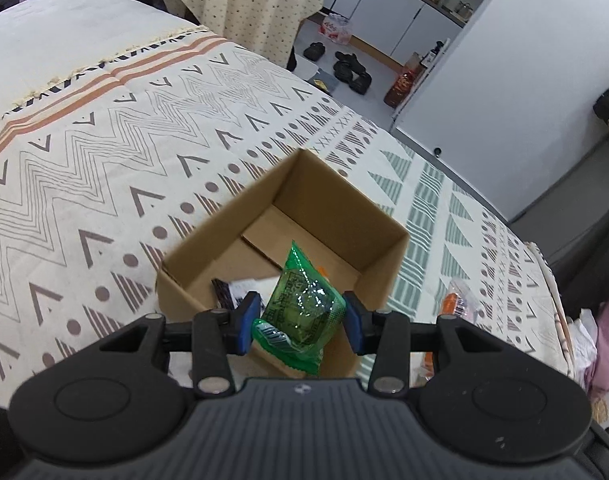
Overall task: Organize snacks
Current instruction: 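Carry both held snacks over the cardboard box, then open both tools to drop the snacks into the box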
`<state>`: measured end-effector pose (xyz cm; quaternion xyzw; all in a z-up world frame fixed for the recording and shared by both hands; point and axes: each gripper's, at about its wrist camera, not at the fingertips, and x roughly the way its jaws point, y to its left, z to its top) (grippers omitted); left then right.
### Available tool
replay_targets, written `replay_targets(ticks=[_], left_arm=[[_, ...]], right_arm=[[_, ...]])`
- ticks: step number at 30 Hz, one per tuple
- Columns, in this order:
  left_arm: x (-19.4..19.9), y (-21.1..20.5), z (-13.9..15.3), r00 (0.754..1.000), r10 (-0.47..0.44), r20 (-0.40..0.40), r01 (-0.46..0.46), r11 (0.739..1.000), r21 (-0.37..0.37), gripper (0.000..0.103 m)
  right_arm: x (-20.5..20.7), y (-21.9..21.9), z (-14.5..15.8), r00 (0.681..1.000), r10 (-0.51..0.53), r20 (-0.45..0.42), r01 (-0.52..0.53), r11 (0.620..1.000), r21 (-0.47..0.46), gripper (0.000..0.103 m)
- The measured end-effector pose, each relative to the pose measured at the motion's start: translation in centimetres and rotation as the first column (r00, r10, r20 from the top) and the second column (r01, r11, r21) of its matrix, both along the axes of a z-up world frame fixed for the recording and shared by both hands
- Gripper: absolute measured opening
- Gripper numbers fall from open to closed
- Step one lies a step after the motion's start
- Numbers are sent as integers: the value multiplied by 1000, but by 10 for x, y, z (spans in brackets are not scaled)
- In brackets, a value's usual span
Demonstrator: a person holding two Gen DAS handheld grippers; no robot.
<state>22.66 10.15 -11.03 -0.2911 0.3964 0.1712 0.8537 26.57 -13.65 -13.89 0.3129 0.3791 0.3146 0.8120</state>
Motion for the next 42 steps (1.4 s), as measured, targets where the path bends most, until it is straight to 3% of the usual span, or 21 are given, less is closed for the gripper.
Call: replay_targets(ticks=[10, 12, 16, 19, 22, 25, 29, 33, 40, 42], left_arm=[[22, 22, -9, 999, 30, 9, -30, 1000, -8, 44], [24, 24, -10, 999, 34, 23, -34, 999, -12, 48], [25, 27, -12, 998, 67, -9, -67, 998, 5, 70], [21, 27, -11, 998, 65, -11, -64, 998, 9, 75], [15, 25, -8, 997, 68, -22, -68, 998, 11, 78], [9, 22, -5, 997, 76, -25, -76, 997, 12, 83], [0, 12, 1, 998, 64, -29, -63, 997, 33, 84], [-7, 3, 4, 996, 60, -59, -58, 998, 36, 85], [-19, -20, 13, 997, 46, -56, -42, 997, 61, 90], [-22, -28, 15, 998, 39, -53, -36, 997, 63, 93]], right_arm=[[5, 26, -1, 999, 49, 4, -49, 999, -25, 22], [5, 28, -4, 999, 51, -7, -51, 998, -29, 22], [5, 35, -7, 997, 73, -14, -74, 997, -30, 22], [3, 40, -11, 995, 90, -31, -91, 995, -38, 24], [2, 38, -10, 995, 92, -37, -93, 995, -34, 30], [-1, 29, -5, 997, 71, -30, -72, 997, -21, 41], [-5, 20, 2, 998, 53, -26, -53, 998, -23, 50], [-11, 7, 13, 1000, 31, -2, -31, 998, -48, 68], [-18, -19, 21, 1000, 5, 11, -4, 996, -86, 71], [-21, -28, 24, 1000, -6, 18, 7, 995, -102, 79]])
